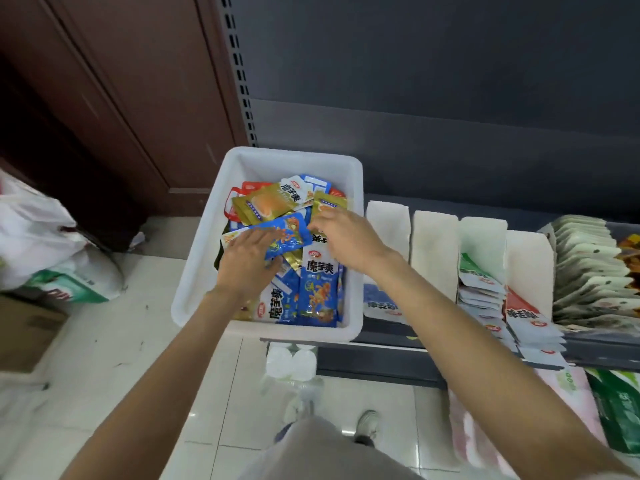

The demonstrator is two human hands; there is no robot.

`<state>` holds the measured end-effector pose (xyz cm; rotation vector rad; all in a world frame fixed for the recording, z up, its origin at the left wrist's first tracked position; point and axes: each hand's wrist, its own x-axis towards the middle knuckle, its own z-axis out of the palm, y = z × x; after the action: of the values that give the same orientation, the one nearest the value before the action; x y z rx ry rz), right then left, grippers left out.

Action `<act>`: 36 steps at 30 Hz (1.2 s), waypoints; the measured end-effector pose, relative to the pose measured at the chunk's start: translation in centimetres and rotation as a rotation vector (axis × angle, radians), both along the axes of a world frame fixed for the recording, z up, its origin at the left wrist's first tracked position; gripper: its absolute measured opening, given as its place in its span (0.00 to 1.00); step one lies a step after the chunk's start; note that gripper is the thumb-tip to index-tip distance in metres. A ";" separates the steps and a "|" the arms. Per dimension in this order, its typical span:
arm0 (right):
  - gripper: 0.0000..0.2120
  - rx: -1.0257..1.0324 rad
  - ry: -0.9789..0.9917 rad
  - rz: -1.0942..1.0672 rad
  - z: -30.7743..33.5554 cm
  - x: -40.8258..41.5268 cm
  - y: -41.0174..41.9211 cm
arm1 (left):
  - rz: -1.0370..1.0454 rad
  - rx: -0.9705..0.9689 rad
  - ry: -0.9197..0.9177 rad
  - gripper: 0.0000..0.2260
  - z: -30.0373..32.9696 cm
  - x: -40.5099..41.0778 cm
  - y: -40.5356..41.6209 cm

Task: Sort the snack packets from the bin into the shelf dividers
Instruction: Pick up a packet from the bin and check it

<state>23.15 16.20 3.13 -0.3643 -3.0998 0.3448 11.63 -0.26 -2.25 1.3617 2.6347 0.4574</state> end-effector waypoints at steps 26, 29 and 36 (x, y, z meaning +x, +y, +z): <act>0.08 -0.221 0.620 -0.228 0.8 -2.8 4.0 | 0.434 0.740 -0.857 0.17 3.9 1.1 0.4; 0.05 -1.042 0.614 -0.563 2.3 -0.1 1.5 | 0.371 0.788 -1.132 0.20 5.5 2.3 0.7; 0.07 -1.355 0.560 -0.694 2.2 5.0 0.1 | 0.152 0.671 -1.094 0.11 8.1 5.4 3.0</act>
<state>28.15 16.26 5.35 -0.9982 -1.6036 1.9509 16.98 2.71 5.82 0.6317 1.6784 1.6336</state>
